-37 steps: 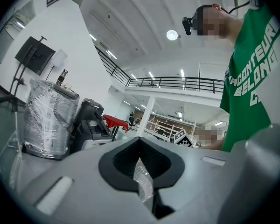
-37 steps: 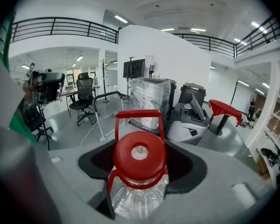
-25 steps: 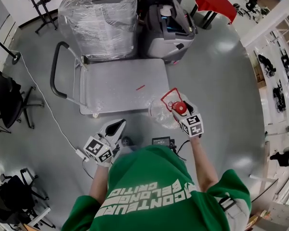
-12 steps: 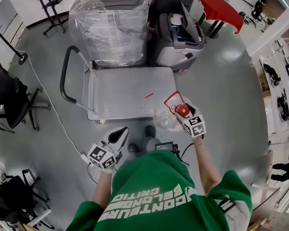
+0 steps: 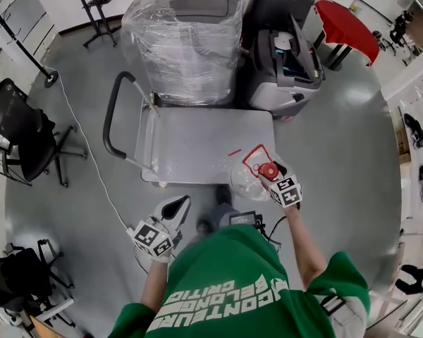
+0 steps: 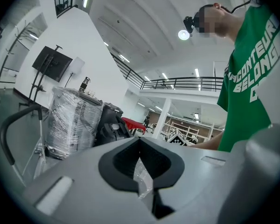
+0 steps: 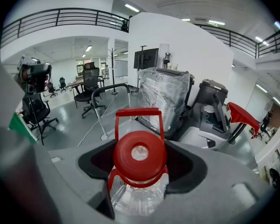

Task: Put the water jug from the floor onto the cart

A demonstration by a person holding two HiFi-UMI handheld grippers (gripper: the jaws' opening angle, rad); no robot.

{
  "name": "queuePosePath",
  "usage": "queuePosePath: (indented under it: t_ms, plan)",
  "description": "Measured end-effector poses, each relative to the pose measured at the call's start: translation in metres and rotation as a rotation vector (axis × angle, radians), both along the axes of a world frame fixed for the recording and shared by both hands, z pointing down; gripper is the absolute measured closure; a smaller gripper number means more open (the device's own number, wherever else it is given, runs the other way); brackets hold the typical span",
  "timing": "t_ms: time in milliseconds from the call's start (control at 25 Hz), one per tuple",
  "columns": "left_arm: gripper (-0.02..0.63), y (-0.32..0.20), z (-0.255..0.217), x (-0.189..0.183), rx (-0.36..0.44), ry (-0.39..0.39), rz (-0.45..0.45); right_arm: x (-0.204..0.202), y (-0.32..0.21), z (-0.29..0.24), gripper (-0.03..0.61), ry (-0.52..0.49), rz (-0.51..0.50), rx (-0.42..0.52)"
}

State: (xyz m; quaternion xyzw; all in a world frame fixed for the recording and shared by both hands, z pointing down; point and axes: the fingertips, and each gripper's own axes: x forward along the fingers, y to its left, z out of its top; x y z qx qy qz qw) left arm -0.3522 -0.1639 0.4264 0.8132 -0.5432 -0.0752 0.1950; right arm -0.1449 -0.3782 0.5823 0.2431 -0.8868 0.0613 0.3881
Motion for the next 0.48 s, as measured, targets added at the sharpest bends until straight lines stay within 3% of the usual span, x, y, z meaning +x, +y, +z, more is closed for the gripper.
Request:
queuePosePath:
  t_ms: [480]
  plan:
    - [0.603, -0.053, -0.001, -0.031, -0.027, -0.023, -0.081, -0.053, -0.054, 0.04, 0.281, 0.059, -0.115, -0.057]
